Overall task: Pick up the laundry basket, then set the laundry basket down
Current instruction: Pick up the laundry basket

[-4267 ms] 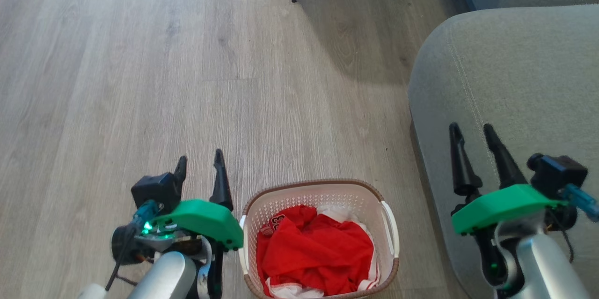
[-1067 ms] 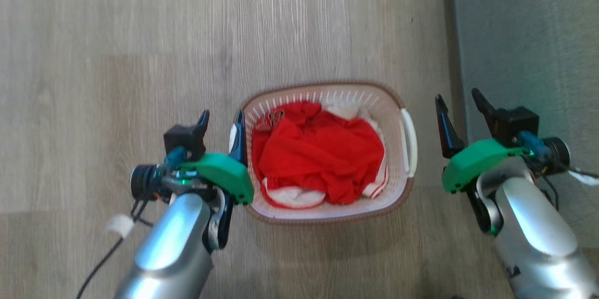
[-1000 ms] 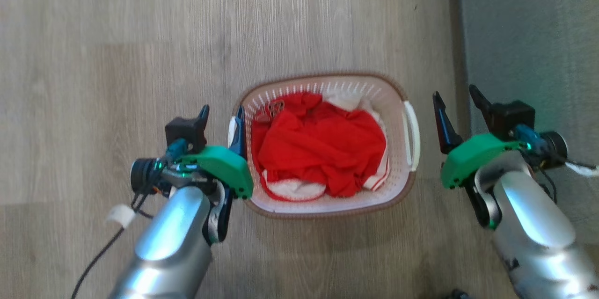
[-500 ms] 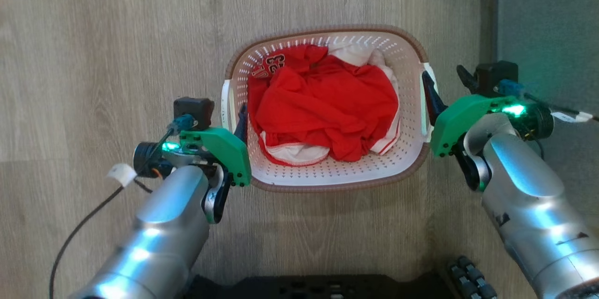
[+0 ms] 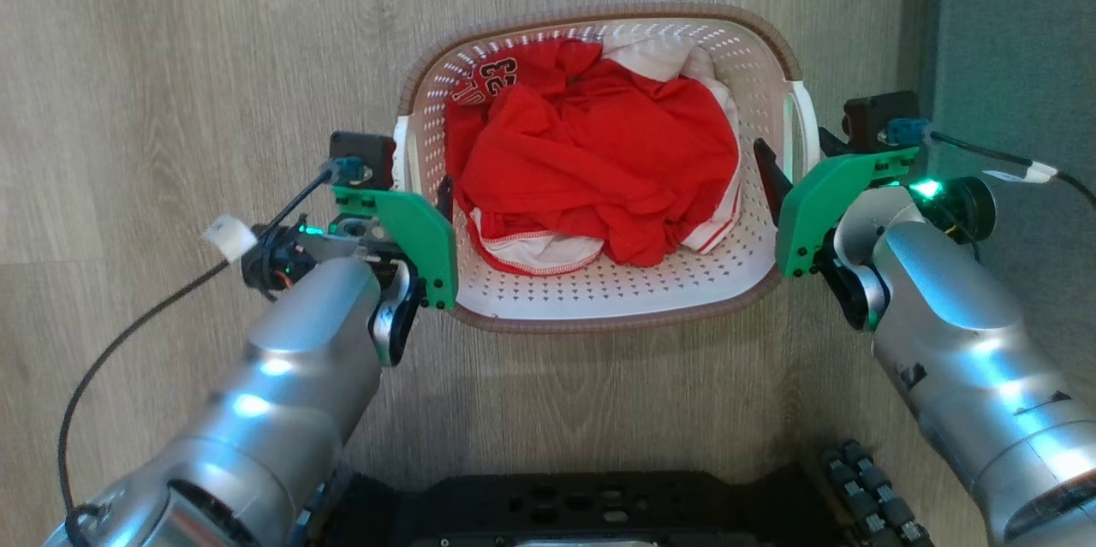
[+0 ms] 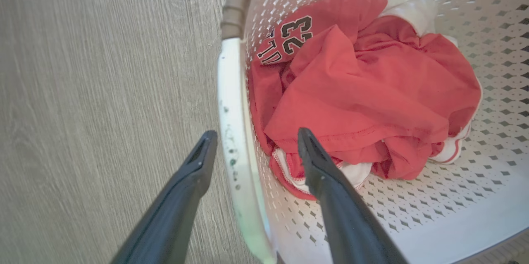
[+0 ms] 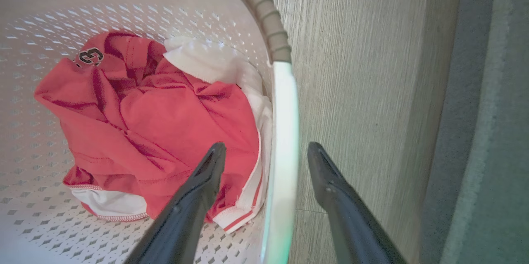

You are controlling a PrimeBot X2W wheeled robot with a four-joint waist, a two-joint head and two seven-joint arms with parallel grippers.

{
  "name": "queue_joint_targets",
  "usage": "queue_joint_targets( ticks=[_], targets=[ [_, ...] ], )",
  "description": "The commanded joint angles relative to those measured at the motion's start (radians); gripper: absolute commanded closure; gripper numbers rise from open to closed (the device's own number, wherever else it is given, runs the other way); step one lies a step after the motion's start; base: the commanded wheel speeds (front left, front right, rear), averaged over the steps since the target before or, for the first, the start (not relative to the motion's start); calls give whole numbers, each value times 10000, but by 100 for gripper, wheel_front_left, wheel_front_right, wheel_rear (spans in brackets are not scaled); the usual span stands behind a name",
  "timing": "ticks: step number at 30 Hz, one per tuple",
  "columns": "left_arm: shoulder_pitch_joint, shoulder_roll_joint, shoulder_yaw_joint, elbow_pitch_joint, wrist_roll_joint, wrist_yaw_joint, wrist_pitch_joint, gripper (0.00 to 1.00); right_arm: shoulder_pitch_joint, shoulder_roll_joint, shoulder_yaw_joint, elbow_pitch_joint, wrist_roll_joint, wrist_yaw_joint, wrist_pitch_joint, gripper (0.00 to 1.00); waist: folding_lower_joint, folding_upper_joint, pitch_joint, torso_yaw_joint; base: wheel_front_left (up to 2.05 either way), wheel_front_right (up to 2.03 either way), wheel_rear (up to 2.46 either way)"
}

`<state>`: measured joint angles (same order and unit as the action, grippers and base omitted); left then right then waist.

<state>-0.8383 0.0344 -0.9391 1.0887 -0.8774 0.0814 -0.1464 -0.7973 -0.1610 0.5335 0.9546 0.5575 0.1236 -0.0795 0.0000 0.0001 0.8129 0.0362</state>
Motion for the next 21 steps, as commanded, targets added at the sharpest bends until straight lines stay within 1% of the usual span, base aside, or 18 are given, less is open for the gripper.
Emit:
queue_joint_targets(
  ticks=[1, 6, 13, 21],
  targets=[
    [-1, 158, 71, -30, -44, 77, -2, 0, 312, 58, 182, -66, 67, 71, 21, 0, 0, -1, 36, -16, 0, 0, 0],
    [-333, 158, -499, 69, -468, -13, 508, 0, -9, 42, 410, 277, 194, 71, 230, 0, 0, -1, 256, -44, 0, 0, 0],
    [-698, 158, -1092, 233, -980, 21, 1091, 0, -373, 196, 558, 862, 294, 71, 424, 0, 0, -1, 504, -80, 0, 0, 0],
    [-929, 158, -1640, 225, -1432, 68, 1262, 0, -619, 347, 819, 1293, 494, 71, 503, 0, 0, -1, 679, -54, 0, 0, 0]
  ],
)
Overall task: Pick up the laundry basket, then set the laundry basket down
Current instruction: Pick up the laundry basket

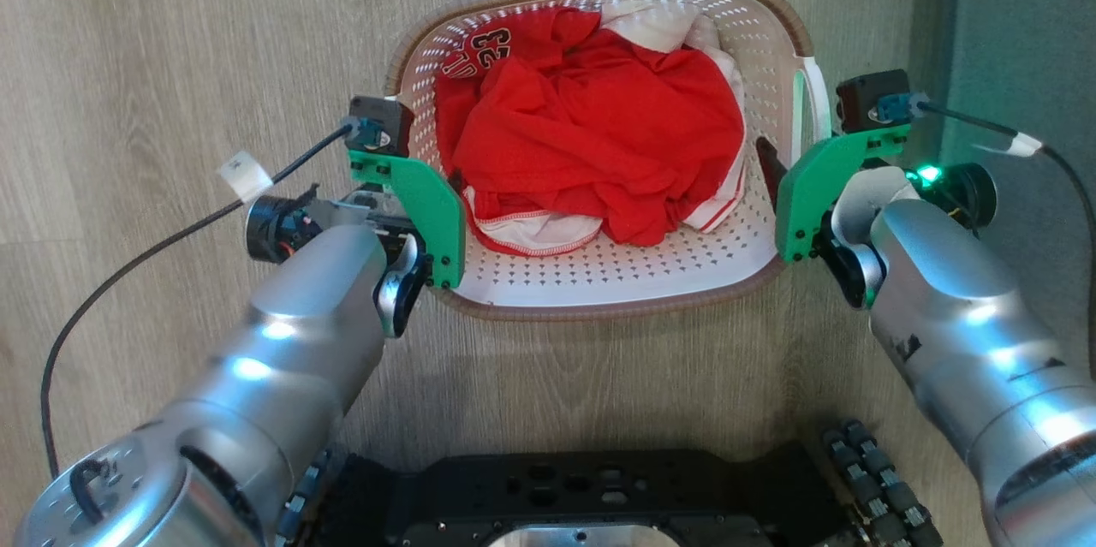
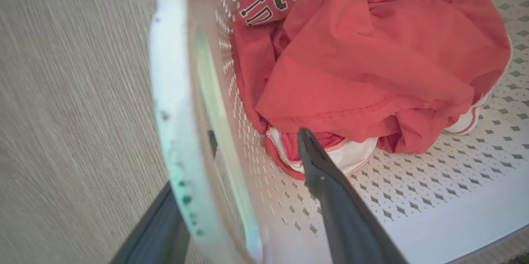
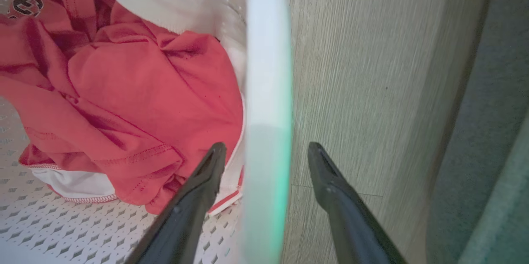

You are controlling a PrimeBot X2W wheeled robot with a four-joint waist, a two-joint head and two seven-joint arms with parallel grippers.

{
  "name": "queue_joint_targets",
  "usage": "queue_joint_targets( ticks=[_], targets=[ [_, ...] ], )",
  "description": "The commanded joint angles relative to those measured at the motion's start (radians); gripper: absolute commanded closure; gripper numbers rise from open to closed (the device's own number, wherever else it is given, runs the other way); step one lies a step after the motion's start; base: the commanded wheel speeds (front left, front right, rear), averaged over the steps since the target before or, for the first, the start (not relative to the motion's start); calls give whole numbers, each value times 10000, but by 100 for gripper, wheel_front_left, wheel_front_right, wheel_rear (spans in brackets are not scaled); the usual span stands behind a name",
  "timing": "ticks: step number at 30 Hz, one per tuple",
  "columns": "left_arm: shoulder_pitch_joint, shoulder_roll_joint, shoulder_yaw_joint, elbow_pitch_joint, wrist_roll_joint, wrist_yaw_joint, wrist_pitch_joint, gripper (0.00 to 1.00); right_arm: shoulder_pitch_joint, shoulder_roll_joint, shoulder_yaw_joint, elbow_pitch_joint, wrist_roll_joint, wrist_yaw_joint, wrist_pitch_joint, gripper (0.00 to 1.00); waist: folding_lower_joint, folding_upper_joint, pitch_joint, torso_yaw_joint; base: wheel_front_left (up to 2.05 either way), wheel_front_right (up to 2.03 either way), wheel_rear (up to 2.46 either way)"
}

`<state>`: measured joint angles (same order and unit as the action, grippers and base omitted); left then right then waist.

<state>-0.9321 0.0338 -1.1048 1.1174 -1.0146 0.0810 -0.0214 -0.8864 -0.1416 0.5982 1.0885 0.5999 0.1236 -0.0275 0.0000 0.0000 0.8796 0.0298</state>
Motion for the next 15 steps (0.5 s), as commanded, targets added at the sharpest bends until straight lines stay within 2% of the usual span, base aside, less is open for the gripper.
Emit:
queue_joint_targets(
  ticks=[1, 15],
  targets=[
    [-7, 164, -51, -92, -116, 84, 18, 0, 266, 166, 215, -50, 126, 71, -13, 0, 0, 0, 29, 23, 0, 0, 0],
    [-228, 164, -958, -264, -908, 170, -88, 0, 58, 23, 778, 100, 522, 71, -371, 0, 0, 0, 208, 209, 0, 0, 0]
  ],
)
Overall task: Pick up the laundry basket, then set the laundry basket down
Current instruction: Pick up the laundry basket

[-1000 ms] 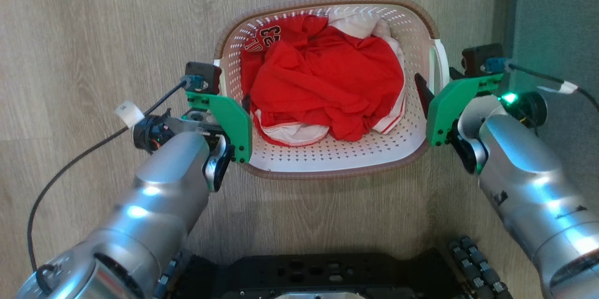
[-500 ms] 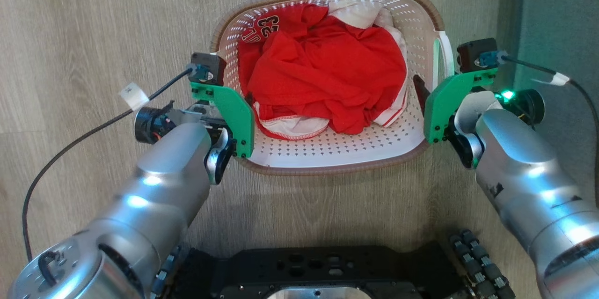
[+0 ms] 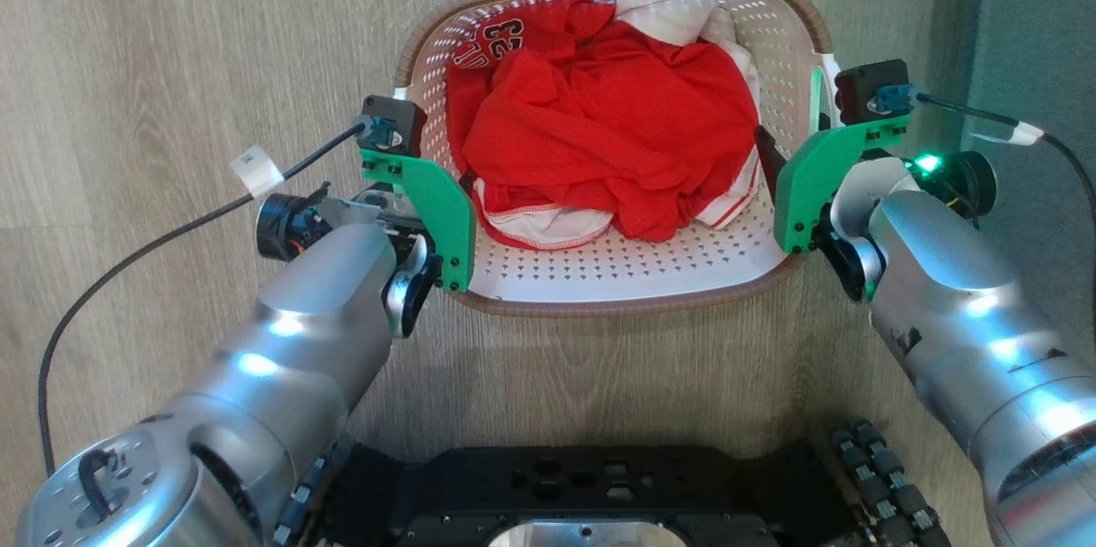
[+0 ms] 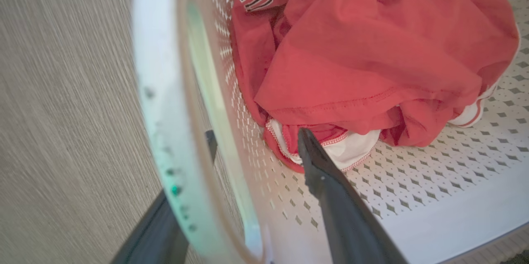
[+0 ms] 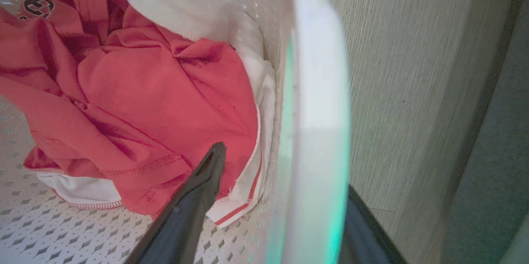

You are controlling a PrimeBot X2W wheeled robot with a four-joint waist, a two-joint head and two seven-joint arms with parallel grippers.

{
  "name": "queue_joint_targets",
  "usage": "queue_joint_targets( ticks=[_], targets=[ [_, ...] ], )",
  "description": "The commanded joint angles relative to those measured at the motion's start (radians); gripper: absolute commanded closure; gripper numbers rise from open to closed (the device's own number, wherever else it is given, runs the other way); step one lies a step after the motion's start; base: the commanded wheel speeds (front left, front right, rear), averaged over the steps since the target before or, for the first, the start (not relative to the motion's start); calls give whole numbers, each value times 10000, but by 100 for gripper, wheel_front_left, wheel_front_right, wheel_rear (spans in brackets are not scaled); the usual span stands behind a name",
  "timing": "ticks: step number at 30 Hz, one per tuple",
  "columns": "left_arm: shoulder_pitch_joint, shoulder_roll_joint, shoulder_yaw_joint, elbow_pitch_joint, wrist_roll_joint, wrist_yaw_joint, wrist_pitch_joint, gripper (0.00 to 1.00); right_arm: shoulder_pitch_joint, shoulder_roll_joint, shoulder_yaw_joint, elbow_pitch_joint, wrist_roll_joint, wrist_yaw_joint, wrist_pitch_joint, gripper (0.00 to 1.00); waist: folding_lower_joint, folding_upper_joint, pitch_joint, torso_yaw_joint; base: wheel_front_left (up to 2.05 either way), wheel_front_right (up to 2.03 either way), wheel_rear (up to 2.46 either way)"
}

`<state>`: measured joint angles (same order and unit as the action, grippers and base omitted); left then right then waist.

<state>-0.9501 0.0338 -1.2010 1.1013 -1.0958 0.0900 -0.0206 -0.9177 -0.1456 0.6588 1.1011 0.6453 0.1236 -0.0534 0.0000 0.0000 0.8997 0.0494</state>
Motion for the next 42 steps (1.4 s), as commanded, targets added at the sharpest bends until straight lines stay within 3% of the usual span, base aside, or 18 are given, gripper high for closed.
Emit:
queue_joint_targets(
  ticks=[1, 3, 4, 5, 6, 7, 19, 24, 36, 42],
  targets=[
    [-54, 164, -41, -115, -147, 83, -110, 0, 357, 72, 199, 1, 86, 71, -130, 0, 0, 0, 13, 26, 0, 0, 0],
    [-52, 164, -110, -152, -274, 85, -118, 0, 330, 80, 245, 52, 131, 71, -164, 0, 0, 0, 21, 52, 0, 0, 0],
    [-37, 164, -109, -184, -412, 59, -48, 26, 325, 78, 270, 78, 156, 71, -172, 45, 0, 0, 24, 64, 0, 0, 0],
    [-48, 164, -112, -228, -527, 48, -40, 83, 338, 92, 349, 61, 180, 71, -119, 100, 0, 0, 28, 81, 0, 0, 0],
    [-48, 164, -112, -228, -527, 48, -40, 83, 338, 92, 349, 61, 180, 71, -119, 100, 0, 0, 28, 81, 0, 0, 0],
    [-105, 164, -178, -292, -649, 85, -47, 100, 362, 77, 488, 6, 267, 71, 20, 100, 0, 0, 44, 96, 0, 0, 0],
    [-128, 164, -576, -440, -1005, 5, 331, 100, 306, -83, 747, 76, 606, 71, -71, 100, 0, 0, 4, 108, 0, 0, 0],
    [-131, 164, -672, -366, -1045, -20, 646, 100, 348, -12, 987, -31, 1011, 71, 620, 100, 0, 0, -167, 43, 0, 0, 0],
    [72, 164, -783, -498, -406, -837, 2362, 100, 438, -146, 1912, -182, 1676, 71, 2831, 100, 0, 0, -1515, -21, 0, 0, 0],
    [241, 164, -788, -501, -290, -1218, 2503, 100, 767, 31, 2071, -383, 2191, 71, 3167, 100, 0, 0, -2525, -74, 0, 0, 0]
  ],
)
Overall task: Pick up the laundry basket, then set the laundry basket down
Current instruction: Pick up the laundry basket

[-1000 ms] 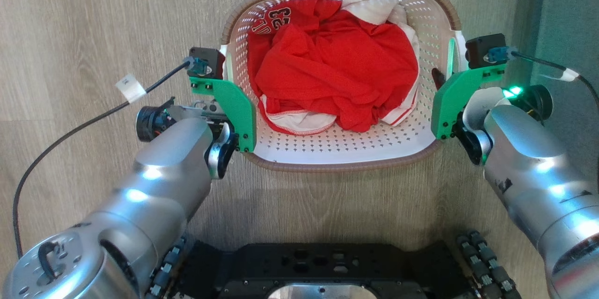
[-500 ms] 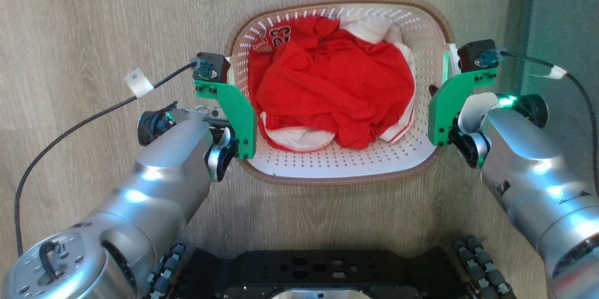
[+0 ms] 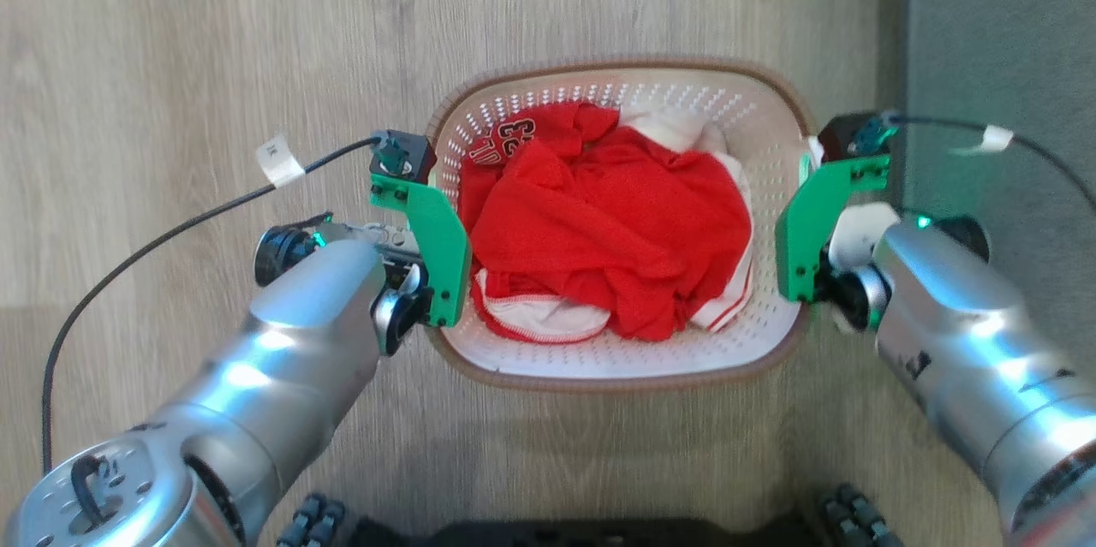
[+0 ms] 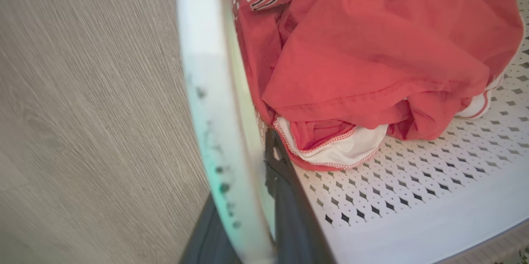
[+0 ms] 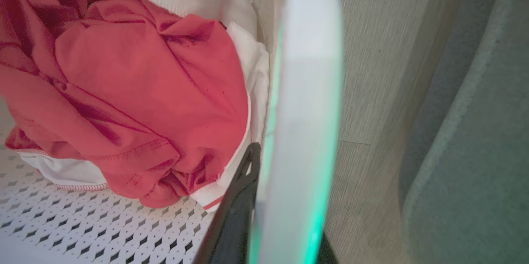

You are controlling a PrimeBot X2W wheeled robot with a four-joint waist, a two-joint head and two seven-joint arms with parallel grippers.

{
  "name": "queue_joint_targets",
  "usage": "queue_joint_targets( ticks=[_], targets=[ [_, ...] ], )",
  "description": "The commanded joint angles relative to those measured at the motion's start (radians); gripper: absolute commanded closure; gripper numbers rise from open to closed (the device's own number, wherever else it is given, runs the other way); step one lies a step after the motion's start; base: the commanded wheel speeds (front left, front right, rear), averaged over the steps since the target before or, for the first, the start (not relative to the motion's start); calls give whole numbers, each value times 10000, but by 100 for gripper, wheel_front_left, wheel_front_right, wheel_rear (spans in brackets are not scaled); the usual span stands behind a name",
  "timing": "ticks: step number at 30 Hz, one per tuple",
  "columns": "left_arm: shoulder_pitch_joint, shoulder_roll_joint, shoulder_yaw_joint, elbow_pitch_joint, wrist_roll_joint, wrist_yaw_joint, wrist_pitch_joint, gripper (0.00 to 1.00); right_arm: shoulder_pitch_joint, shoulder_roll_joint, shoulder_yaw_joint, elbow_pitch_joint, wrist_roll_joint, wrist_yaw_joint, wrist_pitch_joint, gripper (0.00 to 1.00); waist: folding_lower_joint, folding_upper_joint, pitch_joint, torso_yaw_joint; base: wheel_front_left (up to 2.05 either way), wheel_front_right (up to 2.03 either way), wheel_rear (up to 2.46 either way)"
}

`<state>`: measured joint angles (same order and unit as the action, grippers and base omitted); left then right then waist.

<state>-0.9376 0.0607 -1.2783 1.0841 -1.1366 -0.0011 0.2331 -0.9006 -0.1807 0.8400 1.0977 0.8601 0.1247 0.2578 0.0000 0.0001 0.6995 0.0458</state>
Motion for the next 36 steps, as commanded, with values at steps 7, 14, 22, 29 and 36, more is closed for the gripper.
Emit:
queue_joint_targets(
  ticks=[7, 14, 22, 29, 36],
  targets=[
    [565, -105, -18, -89, 237, -609, 451, 100, 995, 577, 554, -414, 351, 60, 64, 100, 0, -1, -1709, -102, 0, 0, 0],
    [1059, -105, -18, 177, 227, -809, 744, 100, 1477, 792, 737, -451, 816, 60, 392, 100, 0, -1, -2716, -134, 0, 0, 0],
    [1775, -105, -19, 230, 344, -1020, 1215, 100, 1774, 890, 1062, -206, 1187, 60, 1230, 100, 0, -1, -3922, -24, 0, 0, 0],
    [2301, -105, -19, 166, 392, -1172, 1914, 100, 1973, 1072, 1374, -106, 1449, 60, 2047, 100, 0, -1, -4904, 92, 0, 0, 0],
    [2469, -105, 29, 137, 96, -1263, 2531, 100, 2220, 1208, 1647, 53, 1594, 60, 2509, 100, 0, -1, -5754, 111, 0, 0, 0]
  ],
)
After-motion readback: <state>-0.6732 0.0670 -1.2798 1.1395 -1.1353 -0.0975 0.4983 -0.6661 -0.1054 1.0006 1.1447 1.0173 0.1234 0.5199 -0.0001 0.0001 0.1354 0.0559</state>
